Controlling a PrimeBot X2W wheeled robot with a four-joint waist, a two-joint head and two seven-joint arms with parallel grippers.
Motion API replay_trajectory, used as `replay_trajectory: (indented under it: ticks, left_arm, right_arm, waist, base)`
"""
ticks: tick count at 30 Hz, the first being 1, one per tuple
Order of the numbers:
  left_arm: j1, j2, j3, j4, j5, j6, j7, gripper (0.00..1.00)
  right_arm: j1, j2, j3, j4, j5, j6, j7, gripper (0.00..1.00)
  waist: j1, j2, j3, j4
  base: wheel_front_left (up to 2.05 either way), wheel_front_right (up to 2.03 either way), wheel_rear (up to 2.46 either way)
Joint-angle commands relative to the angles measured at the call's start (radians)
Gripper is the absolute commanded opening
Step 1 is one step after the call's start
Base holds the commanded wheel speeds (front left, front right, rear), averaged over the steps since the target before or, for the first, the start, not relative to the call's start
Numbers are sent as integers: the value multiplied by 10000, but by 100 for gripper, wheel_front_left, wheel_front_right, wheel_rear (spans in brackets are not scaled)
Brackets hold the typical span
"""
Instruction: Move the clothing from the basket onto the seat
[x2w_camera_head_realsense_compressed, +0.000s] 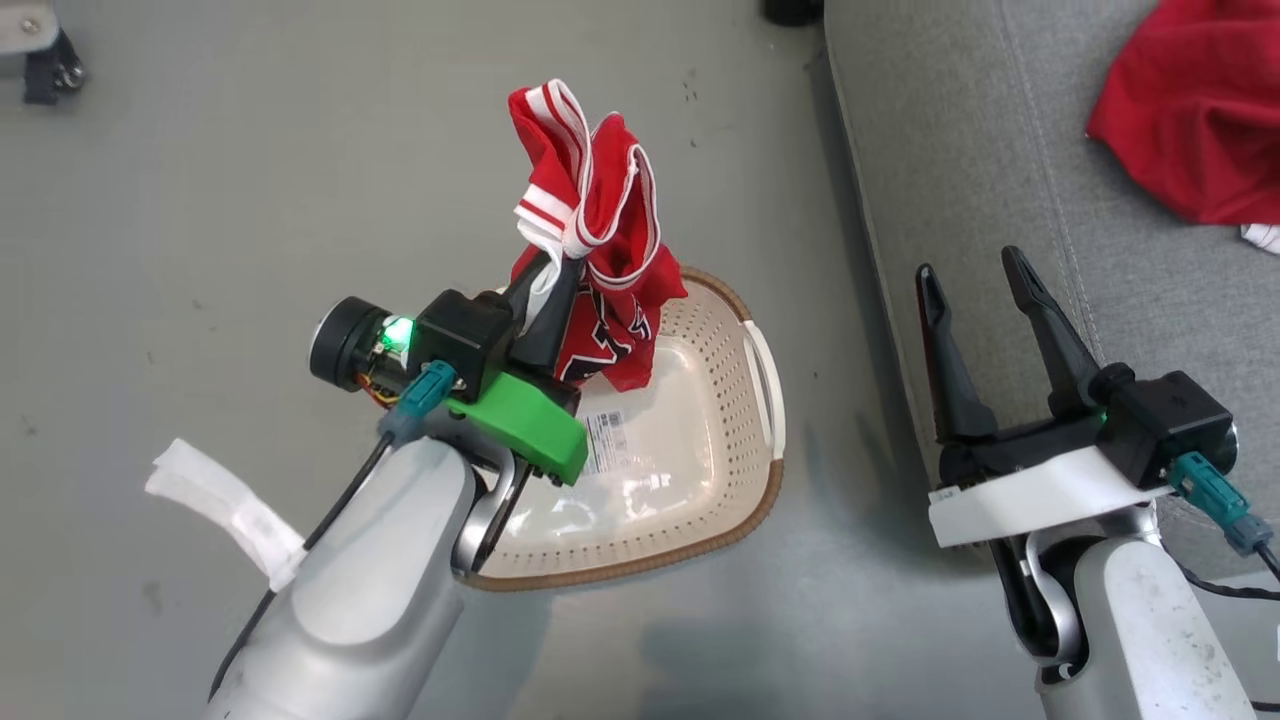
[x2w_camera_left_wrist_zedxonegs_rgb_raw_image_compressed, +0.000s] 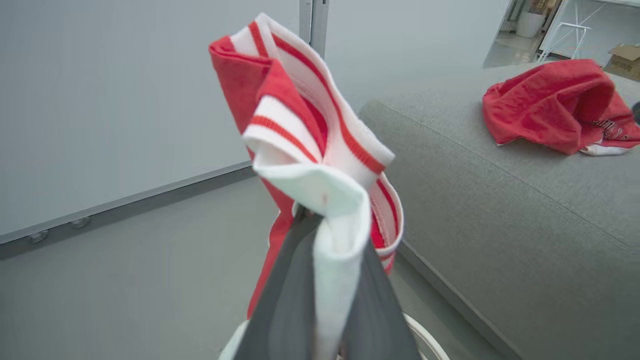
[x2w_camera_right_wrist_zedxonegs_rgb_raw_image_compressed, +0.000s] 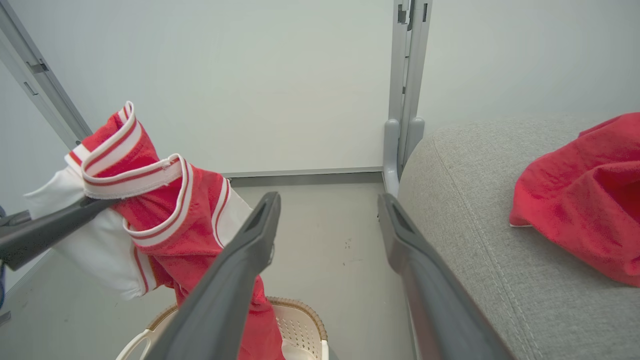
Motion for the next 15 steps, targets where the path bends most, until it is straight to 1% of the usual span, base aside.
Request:
replay_trajectory:
  ticks: [1, 9, 15]
  left_arm:
    - [349, 81, 134, -390, 34, 60, -36, 0]
    - [1245, 263, 725, -2671, 125, 303, -38, 0]
    - [1817, 365, 919, -3923, 271, 436, -37, 0]
  right_arm:
    - [234, -31, -26, -6, -69, -3, 83, 100]
    - [779, -29, -65, -80, -153, -3, 411, 100]
    - [1127, -29, 44, -168, -137, -3, 607, 100]
  waist:
    - [1, 0, -845, 307]
    - [1, 0, -1842, 486]
    - [1, 0, -2476, 576]
  base:
    - [0, 0, 0]
    - [0, 0, 0]
    - [0, 0, 0]
